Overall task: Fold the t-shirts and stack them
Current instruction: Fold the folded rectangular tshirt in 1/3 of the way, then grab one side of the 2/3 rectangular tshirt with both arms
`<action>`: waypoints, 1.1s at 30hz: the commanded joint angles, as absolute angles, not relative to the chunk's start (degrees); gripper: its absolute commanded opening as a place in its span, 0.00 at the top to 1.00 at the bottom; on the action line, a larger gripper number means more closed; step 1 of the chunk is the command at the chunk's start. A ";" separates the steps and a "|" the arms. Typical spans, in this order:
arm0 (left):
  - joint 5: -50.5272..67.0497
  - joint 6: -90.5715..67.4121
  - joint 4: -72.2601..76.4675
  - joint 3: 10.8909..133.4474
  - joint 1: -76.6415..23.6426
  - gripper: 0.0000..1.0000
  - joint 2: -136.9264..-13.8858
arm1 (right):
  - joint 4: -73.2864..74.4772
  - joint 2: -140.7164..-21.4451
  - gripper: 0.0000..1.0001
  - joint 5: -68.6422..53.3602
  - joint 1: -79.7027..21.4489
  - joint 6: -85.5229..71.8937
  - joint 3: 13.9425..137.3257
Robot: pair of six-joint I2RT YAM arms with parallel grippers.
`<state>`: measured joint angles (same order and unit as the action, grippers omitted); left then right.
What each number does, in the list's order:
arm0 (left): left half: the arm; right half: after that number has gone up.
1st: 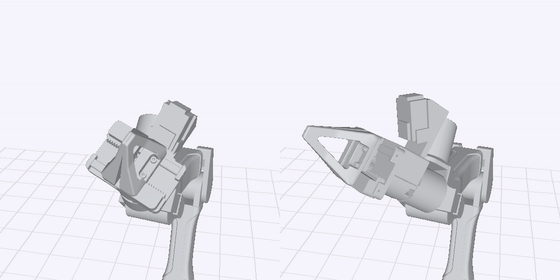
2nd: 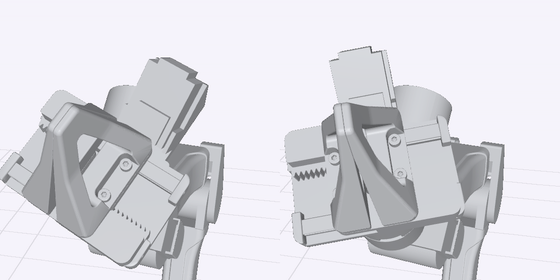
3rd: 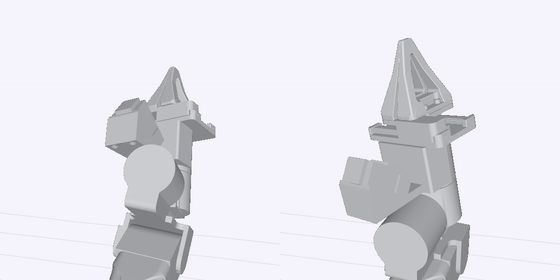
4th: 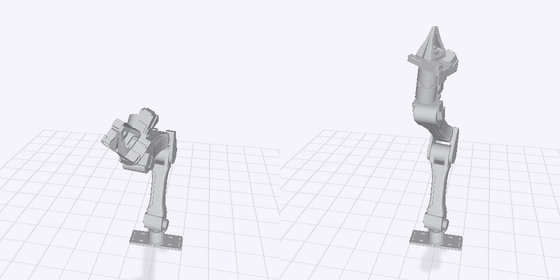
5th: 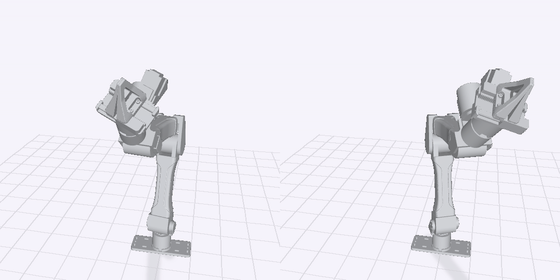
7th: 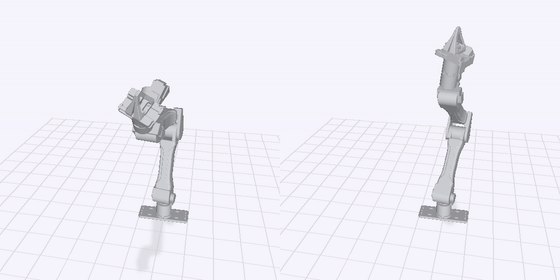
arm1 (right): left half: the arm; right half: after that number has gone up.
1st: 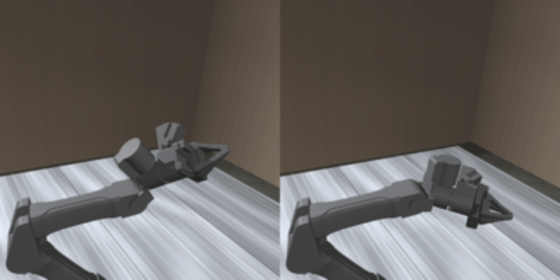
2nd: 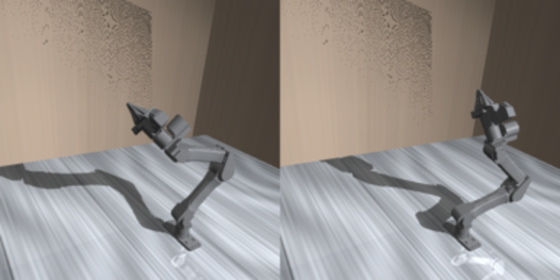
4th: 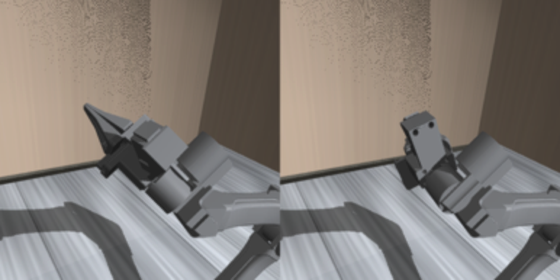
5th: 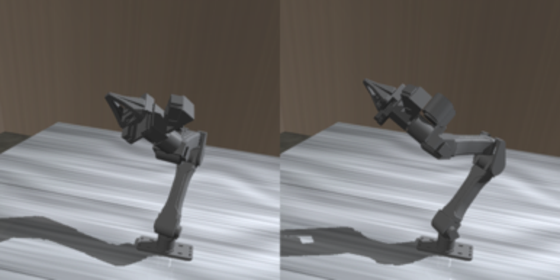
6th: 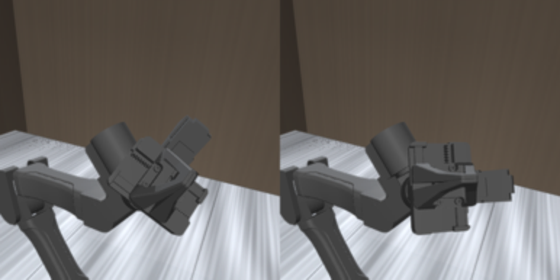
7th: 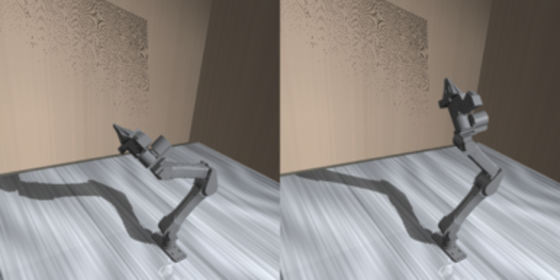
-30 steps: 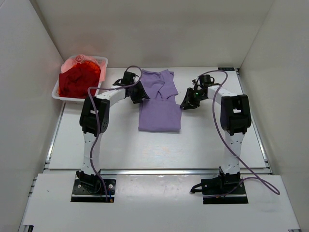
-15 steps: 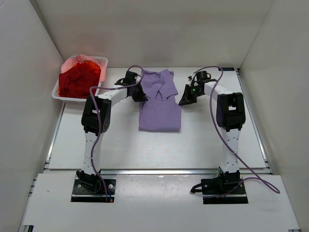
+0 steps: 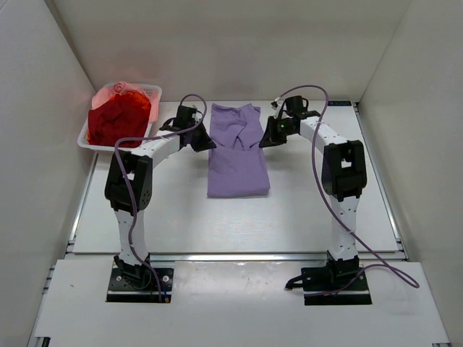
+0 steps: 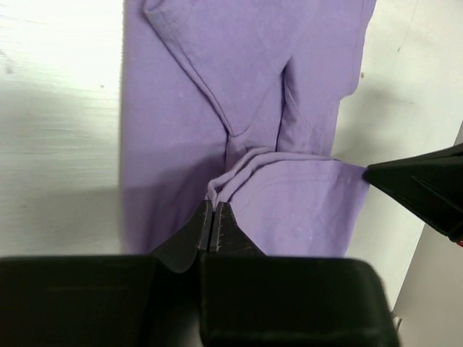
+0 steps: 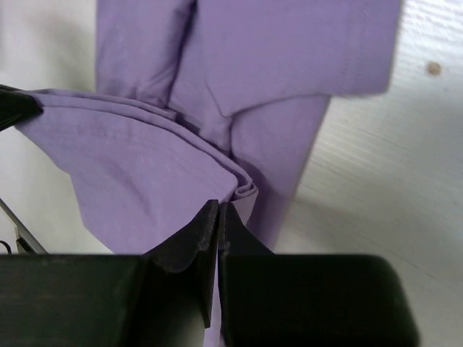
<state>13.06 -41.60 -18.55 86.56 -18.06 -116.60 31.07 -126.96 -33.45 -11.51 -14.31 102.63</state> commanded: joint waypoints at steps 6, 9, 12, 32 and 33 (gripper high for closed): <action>12.22 -42.10 -16.00 84.98 -15.82 1.00 -113.20 | 30.67 -127.87 0.99 -32.52 -11.78 -12.83 109.24; 11.95 -41.32 -16.87 86.91 -15.03 1.00 -115.65 | 32.16 -130.86 1.00 -32.52 -11.43 -12.57 112.66; 13.96 -41.14 -16.35 89.46 -14.42 0.70 -118.82 | 35.93 -134.11 0.88 -30.51 -10.81 -12.39 118.28; 16.60 -48.49 -6.71 43.26 -20.82 0.25 -92.56 | 19.43 -100.99 0.41 -31.37 -12.39 -27.24 60.13; 17.05 -50.26 -5.64 42.81 -21.18 0.25 -93.16 | 17.86 -101.42 0.41 -32.16 -12.48 -27.77 59.16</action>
<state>17.04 -43.55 -11.33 46.76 -20.10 -93.67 23.92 -101.62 -29.08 -11.31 -24.12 61.45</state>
